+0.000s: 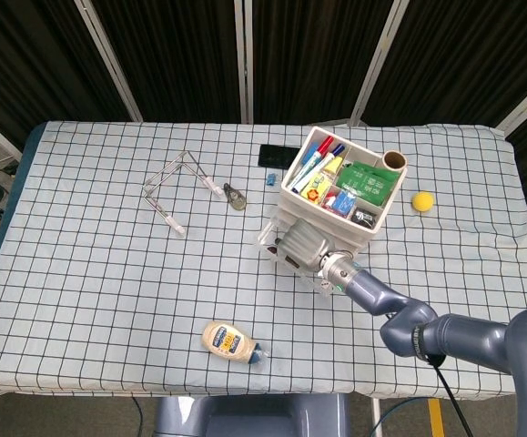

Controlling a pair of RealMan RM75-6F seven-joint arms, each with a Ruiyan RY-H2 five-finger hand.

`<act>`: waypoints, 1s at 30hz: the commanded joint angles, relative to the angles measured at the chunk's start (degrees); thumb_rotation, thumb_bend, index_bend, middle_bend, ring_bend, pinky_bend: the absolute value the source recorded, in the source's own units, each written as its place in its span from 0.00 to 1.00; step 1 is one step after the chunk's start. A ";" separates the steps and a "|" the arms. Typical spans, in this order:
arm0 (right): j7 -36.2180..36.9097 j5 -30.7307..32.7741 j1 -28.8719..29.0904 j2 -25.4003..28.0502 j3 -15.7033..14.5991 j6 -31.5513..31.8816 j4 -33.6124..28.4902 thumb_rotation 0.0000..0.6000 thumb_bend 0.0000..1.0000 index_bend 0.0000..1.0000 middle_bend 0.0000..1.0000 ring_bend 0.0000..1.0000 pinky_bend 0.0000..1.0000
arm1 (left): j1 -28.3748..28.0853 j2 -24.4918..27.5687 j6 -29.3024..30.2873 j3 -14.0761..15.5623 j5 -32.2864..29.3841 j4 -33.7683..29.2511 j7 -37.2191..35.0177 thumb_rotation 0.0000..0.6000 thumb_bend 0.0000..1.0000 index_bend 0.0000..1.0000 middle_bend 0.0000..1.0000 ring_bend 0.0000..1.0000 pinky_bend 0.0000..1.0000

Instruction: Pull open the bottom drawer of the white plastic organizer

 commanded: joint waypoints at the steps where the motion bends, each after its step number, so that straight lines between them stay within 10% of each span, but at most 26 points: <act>1: 0.61 -0.53 -0.22 -0.40 -0.10 0.00 0.54 1.00 0.00 0.36 1.00 1.00 0.87 | -0.03 0.00 -0.05 -0.02 -0.05 0.02 0.01 1.00 0.00 0.00 0.00 0.00 0.00; 30: 2.23 -1.86 -1.36 -0.95 -0.41 -0.15 1.70 1.00 0.07 0.55 1.00 1.00 0.87 | -0.18 0.15 -0.60 0.02 -0.31 0.31 -0.70 1.00 0.00 0.00 0.00 0.00 0.00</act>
